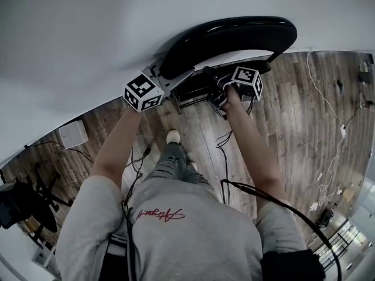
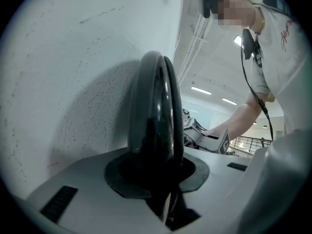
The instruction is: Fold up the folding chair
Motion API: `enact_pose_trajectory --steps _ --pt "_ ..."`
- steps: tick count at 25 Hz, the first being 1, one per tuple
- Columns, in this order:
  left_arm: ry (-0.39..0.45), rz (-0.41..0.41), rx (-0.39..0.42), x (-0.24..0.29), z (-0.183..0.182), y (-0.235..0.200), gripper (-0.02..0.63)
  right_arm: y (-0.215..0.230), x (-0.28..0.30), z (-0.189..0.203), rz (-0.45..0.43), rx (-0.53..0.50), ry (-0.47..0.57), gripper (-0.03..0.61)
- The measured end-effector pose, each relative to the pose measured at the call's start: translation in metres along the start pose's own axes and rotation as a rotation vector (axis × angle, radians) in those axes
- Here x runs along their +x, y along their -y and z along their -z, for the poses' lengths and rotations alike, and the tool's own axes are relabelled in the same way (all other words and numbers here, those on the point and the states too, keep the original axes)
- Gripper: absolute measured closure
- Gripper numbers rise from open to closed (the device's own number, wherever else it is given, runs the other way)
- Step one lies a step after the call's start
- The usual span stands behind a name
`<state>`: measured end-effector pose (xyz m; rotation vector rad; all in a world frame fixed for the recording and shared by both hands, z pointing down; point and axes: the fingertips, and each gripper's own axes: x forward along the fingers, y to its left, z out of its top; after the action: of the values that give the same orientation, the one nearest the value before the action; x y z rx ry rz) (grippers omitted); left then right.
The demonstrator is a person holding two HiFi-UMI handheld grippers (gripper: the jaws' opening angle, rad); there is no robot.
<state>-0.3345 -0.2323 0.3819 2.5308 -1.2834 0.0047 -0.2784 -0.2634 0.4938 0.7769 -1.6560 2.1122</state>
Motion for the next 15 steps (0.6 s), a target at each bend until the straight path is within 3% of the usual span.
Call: enact_pose_trajectory --steps 5,9,15 --pt "0.037 -0.108 -0.041 -0.014 0.003 -0.014 0.392 -0.007 -0.004 -0.003 -0.031 -0.157 0.060 0.381" --pt "0.058 -0.197 -0.061 -0.041 0.013 -0.012 0.390 -0.008 -0.025 -0.007 0.065 -0.454 0.261 0.322" --pt "0.153 -0.416 -0.137 -0.082 0.028 -0.009 0.390 0.001 -0.059 0.007 0.127 -0.663 0.476 0.321"
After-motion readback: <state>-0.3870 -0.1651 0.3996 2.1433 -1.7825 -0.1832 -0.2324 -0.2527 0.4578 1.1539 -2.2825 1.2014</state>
